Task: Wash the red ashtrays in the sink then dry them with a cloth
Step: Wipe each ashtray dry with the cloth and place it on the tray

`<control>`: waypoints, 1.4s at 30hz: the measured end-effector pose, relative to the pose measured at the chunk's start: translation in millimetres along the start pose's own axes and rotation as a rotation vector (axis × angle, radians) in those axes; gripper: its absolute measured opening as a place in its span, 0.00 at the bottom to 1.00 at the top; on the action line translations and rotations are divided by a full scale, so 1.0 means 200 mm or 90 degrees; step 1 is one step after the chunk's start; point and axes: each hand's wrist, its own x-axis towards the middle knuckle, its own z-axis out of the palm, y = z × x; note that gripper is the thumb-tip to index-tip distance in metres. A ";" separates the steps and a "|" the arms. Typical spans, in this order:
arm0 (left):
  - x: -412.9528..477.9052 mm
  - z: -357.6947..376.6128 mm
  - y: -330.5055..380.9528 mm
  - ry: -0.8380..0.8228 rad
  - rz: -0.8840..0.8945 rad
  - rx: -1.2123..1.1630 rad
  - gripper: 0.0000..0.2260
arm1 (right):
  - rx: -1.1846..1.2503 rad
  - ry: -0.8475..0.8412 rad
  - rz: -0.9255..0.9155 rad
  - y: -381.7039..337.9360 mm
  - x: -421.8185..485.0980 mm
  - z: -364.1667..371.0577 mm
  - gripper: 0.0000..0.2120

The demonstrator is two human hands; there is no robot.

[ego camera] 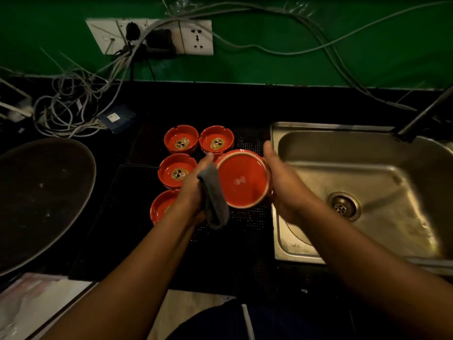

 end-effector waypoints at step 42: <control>-0.07 0.02 -0.32 -0.095 0.625 0.842 0.24 | 0.407 0.224 0.200 0.11 0.05 0.06 0.15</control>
